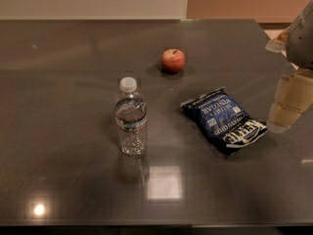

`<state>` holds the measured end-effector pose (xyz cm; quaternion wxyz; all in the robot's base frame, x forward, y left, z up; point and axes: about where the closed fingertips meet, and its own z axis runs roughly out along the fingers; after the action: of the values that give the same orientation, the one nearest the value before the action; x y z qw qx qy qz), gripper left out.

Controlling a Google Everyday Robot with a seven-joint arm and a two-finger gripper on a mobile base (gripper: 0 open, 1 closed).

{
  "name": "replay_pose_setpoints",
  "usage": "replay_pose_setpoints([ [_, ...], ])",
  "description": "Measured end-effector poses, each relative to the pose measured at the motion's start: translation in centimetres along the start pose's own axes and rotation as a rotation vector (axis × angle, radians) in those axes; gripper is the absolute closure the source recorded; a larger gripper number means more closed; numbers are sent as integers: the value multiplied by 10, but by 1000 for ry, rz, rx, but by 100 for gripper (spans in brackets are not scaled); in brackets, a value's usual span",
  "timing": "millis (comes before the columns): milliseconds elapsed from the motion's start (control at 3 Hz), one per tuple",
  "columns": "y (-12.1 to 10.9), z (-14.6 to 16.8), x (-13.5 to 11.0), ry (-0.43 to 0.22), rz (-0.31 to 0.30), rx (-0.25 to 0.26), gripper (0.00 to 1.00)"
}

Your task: Move apple near blue chip bag

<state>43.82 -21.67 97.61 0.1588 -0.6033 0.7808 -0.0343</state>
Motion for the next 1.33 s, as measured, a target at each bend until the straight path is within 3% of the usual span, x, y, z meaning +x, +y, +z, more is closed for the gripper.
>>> replay_pose_setpoints([
  [333, -4, 1, -3, -6, 5, -3, 0],
  [667, -22, 20, -12, -46, 28, -51, 0],
  [1000, -55, 52, -30, -100, 44, -85, 0],
  [1333, -92, 82, -48, -167, 69, -80, 0],
])
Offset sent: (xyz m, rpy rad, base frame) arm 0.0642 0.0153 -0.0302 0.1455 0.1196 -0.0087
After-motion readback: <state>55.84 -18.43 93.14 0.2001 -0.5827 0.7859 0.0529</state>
